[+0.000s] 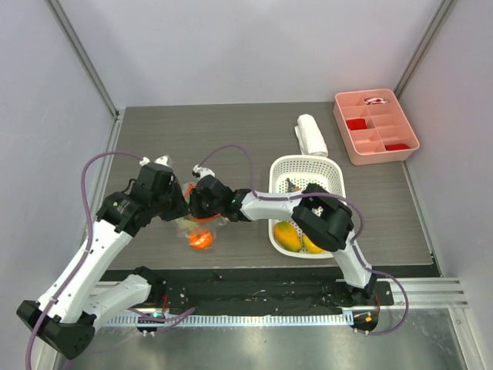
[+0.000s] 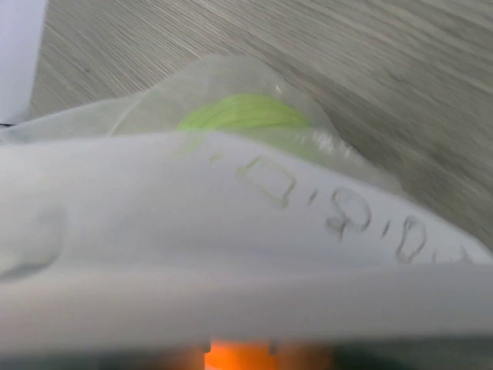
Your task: Open the zip-top bag and remove the fake food
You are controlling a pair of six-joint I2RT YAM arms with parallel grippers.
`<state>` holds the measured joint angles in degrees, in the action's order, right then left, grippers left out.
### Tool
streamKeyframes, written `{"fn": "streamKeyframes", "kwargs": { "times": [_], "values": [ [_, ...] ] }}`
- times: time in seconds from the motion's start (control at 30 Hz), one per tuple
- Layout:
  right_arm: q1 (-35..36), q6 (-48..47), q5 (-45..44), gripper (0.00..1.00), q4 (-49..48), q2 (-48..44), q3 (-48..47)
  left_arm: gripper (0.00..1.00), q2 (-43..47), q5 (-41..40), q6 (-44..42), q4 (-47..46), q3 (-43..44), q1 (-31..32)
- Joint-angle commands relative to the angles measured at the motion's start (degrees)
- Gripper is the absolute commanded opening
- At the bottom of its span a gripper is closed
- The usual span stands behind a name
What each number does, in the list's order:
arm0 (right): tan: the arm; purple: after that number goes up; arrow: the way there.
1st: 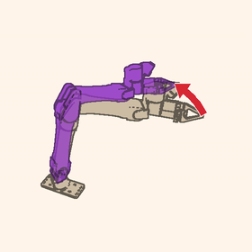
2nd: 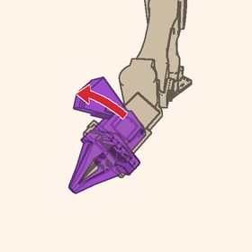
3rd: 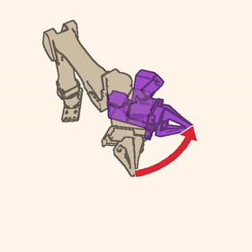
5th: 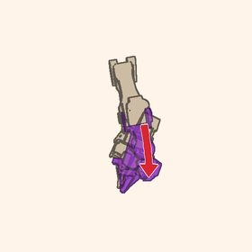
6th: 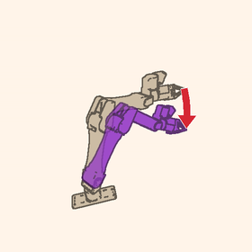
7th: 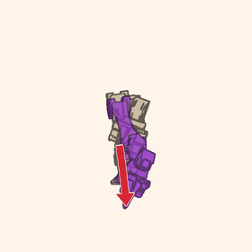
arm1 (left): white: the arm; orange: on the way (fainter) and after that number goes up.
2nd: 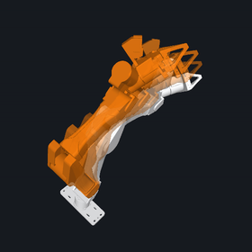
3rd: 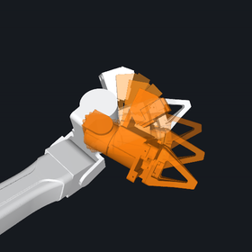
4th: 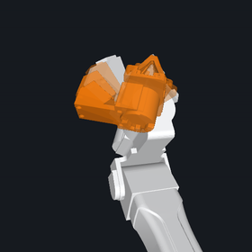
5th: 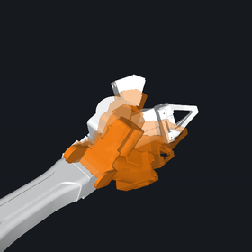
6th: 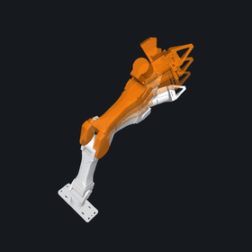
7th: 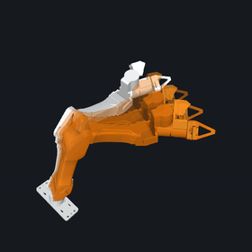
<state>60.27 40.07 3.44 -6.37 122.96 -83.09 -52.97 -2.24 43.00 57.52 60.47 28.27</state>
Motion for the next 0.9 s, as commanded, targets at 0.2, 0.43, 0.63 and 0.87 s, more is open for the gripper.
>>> {"fn": "streamKeyframes", "kwargs": {
  "times": [0.2, 0.43, 0.63, 0.87],
  "values": [
    [-0.2, -6.9, -8.2, 0.01, 41.3, -17.1, -13.2, 0.0, -2.6, 0.3, -4.2, -4.8, 2.2, -1.0],
    [-0.2, -3.9, -1.9, 0.01, 46.4, -23.4, -13.8, 0.0, -3.9, 4.2, -4.9, -10.7, -0.1, -1.1],
    [-0.2, -7.6, 2.2, 0.01, 56.4, -25.5, -22.6, 0.0, -6.1, 4.6, -5.3, -11.1, 2.0, -1.4],
    [-9.1, -4.6, 29.5, 0.01, 48.8, -34.0, -17.6, 0.0, -8.7, 5.1, -6.4, -11.6, 2.8, -1.6]
  ]
}}
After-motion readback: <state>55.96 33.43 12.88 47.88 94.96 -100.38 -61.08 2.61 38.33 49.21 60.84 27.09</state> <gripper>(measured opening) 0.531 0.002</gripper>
